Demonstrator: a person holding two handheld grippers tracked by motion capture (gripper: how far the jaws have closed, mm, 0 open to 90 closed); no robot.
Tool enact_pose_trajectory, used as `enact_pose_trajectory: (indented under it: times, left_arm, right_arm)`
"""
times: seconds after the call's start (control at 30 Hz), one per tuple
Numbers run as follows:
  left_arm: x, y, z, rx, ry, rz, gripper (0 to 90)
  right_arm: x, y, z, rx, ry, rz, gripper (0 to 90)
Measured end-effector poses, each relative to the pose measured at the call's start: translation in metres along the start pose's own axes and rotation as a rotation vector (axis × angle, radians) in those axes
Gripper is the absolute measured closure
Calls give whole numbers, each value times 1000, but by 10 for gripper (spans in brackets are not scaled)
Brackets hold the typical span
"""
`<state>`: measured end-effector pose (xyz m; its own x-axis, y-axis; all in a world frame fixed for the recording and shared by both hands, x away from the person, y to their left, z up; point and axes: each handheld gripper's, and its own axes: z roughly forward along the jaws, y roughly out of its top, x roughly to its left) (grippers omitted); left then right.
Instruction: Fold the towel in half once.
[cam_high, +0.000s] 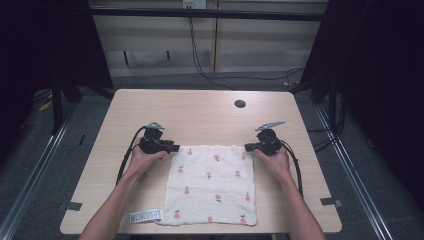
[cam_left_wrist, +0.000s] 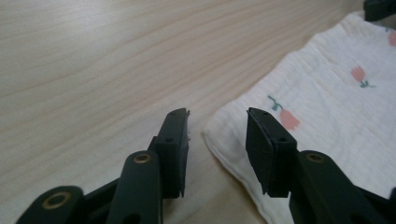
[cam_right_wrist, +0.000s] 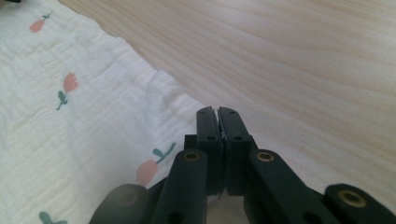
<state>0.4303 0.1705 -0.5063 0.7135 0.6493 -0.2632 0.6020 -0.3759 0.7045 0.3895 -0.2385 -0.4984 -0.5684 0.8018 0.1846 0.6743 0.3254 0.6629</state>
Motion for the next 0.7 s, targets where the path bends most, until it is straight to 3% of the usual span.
enact_pose_trajectory:
  times: [0.07, 0.17, 0.27, 0.43, 0.63, 0.7]
  left_arm:
    - [-2, 0, 2, 2, -21, 6, 643]
    - [-9, 2, 4, 30, -7, 51, 765]
    - [-7, 2, 5, 36, -26, 35, 856]
    - [-5, 1, 2, 17, -55, 8, 872]
    - [-7, 5, -7, -6, -74, 23, 873]
    - [-7, 7, -11, -26, -79, 4, 873]
  right_arm:
    - [1, 0, -1, -7, 7, -3, 884]
    - [1, 0, -3, -11, 12, -3, 884]
    - [1, 0, -4, -16, 21, 1, 884]
    - [2, 1, -7, -35, 38, 5, 885]
    - [0, 4, -14, -58, 56, 16, 886]
    - [0, 5, -16, -66, 59, 15, 886]
